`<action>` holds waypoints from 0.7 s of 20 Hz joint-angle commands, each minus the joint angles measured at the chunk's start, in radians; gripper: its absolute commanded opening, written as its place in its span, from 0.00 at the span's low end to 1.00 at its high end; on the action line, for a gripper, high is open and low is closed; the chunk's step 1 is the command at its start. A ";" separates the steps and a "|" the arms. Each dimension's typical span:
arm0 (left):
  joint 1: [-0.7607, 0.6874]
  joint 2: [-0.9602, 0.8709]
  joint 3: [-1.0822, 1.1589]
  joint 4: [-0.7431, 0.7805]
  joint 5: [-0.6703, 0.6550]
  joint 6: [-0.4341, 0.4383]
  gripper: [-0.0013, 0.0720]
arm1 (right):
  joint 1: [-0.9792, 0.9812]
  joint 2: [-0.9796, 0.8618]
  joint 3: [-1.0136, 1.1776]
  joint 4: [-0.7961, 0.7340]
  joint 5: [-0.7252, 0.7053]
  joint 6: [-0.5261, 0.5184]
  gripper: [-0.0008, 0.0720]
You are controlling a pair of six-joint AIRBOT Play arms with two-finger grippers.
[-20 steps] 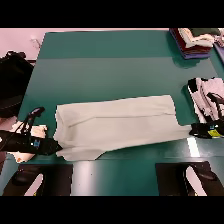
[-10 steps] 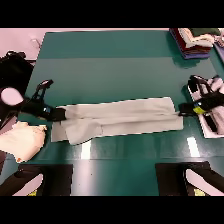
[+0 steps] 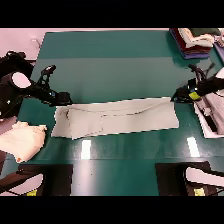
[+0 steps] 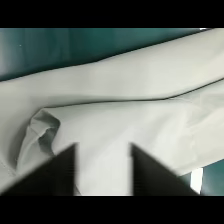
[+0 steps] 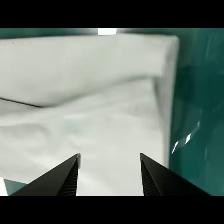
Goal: Fold the shirts.
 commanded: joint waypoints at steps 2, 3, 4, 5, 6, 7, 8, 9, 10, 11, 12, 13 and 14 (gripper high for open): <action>0.000 -0.006 0.014 -0.100 -0.004 0.018 0.05 | -0.227 -0.003 -0.145 0.111 0.018 -0.123 0.68; 0.000 -0.006 0.014 -0.125 0.006 0.018 0.05 | -0.277 -0.020 -0.183 0.148 0.019 -0.154 0.73; 0.000 -0.006 0.014 -0.153 0.019 0.018 0.05 | -0.311 -0.041 -0.211 0.178 0.019 -0.176 0.73; -0.010 -0.006 0.014 -0.163 0.035 0.017 0.05 | -0.335 -0.067 -0.239 0.211 0.019 -0.200 0.73; -0.030 -0.006 0.014 -0.162 0.055 0.015 0.05 | -0.344 -0.091 -0.257 0.243 0.018 -0.227 0.73; -0.057 -0.006 0.014 -0.163 0.077 0.013 0.05 | -0.339 -0.125 -0.273 0.284 0.015 -0.243 0.72; -0.093 -0.007 0.014 -0.162 0.109 -0.002 0.05 | -0.326 -0.153 -0.280 0.318 0.013 -0.263 0.70; -0.129 -0.013 0.014 -0.162 0.142 -0.003 0.05 | -0.299 -0.181 -0.278 0.344 0.005 -0.266 0.69; -0.170 -0.029 0.014 -0.162 0.171 -0.010 0.05 | -0.266 -0.203 -0.270 0.361 -0.001 -0.267 0.63; -0.206 -0.051 0.015 -0.164 0.191 -0.030 0.05 | -0.224 -0.223 -0.253 0.371 -0.011 -0.267 0.55; -0.245 -0.082 0.016 -0.166 0.215 -0.043 0.05 | -0.176 -0.232 -0.233 0.369 -0.023 -0.267 0.42; -0.278 -0.113 0.016 -0.181 0.243 -0.046 0.05 | -0.138 -0.231 -0.213 0.369 -0.027 -0.267 0.27; -0.307 -0.148 0.016 -0.216 0.282 -0.046 0.05 | -0.101 -0.220 -0.190 0.365 -0.029 -0.267 0.10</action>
